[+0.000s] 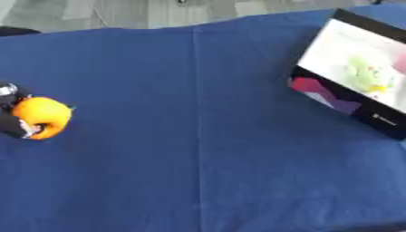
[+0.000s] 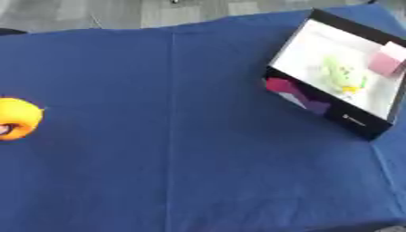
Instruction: Pick up the objects with one hand, pass them to the other hand, and then place them into the box on the other side of the table.
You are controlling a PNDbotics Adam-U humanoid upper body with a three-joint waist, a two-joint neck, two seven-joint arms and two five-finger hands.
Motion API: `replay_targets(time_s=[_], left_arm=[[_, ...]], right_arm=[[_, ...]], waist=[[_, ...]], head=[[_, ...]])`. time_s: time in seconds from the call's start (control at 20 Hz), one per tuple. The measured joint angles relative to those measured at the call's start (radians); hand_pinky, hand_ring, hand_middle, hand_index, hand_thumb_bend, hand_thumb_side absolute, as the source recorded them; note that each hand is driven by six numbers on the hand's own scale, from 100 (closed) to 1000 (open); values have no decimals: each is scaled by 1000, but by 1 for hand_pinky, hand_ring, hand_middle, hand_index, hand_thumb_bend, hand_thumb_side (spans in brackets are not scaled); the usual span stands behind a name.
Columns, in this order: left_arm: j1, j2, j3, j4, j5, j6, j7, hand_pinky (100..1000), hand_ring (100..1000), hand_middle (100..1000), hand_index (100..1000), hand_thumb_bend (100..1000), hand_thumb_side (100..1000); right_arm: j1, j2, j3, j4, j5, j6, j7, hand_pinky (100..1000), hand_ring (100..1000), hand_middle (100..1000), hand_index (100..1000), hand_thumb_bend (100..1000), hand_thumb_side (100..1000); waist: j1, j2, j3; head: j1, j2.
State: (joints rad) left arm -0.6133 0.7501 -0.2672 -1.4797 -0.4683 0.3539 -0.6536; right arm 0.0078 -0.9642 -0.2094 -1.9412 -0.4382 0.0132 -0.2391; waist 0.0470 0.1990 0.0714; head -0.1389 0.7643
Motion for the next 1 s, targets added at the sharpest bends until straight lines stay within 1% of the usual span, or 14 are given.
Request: replay_targets(time_s=[0.1, 0.2, 0.35, 0.45, 0.5, 0.55, 0.6, 0.65, 0.8, 1.0], left_arm=[[-20, -2, 20, -55, -9, 16, 30, 773, 712, 540, 584, 153, 100], [-37, -19, 26, -95, -11, 34, 69, 772, 702, 532, 582, 138, 100], [-62, -80, 23, -125, -11, 59, 147, 776, 706, 527, 584, 109, 100], [-72, -131, 17, -126, -11, 71, 197, 771, 705, 526, 586, 104, 100], [-76, -157, 13, -126, -11, 75, 220, 763, 695, 521, 591, 100, 100], [-79, -183, 9, -124, -11, 77, 243, 760, 685, 514, 587, 100, 100], [-83, -207, 5, -123, -12, 78, 267, 758, 668, 506, 579, 100, 100], [-84, -229, 2, -118, -15, 78, 288, 759, 671, 508, 578, 100, 100], [-90, -276, -11, -104, -26, 69, 331, 759, 673, 509, 581, 100, 100], [-91, -324, -21, -85, -43, 56, 365, 757, 675, 507, 580, 100, 100]], right_arm=[[-15, -1, -1, -1, -7, -4, 2, 1000, 1000, 1000, 1000, 100, 499], [-40, -10, 4, -6, -8, -8, 9, 1000, 1000, 1000, 1000, 100, 486], [-98, -36, 30, -22, -1, -5, 45, 1000, 1000, 1000, 1000, 100, 451], [-141, -48, 57, -33, 14, 3, 82, 1000, 1000, 1000, 1000, 100, 440], [-164, -53, 72, -37, 21, 8, 103, 1000, 1000, 1000, 1000, 100, 397], [-188, -56, 88, -38, 28, 14, 125, 1000, 1000, 1000, 1000, 100, 429], [-210, -56, 104, -39, 34, 19, 146, 1000, 1000, 1000, 1000, 100, 422], [-230, -57, 118, -40, 39, 25, 166, 1000, 1000, 1000, 1000, 100, 413], [-281, -58, 158, -43, 56, 36, 219, 1000, 1000, 1000, 1000, 100, 369], [-339, -58, 209, -44, 84, 49, 278, 1000, 1000, 1000, 1000, 100, 282]], waist=[[0, 0, 3], [0, 0, 4], [0, -1, 5], [0, -1, 6], [0, -1, 8], [0, -2, 10], [-1, -2, 11], [-2, -4, 11], [-8, -8, 12], [-9, -19, 15]], head=[[-10, 0], [-19, 0], [-35, 0], [-44, 0], [-49, 0], [-54, 0], [-59, 0], [-64, 0], [-82, 0], [-102, 3]])
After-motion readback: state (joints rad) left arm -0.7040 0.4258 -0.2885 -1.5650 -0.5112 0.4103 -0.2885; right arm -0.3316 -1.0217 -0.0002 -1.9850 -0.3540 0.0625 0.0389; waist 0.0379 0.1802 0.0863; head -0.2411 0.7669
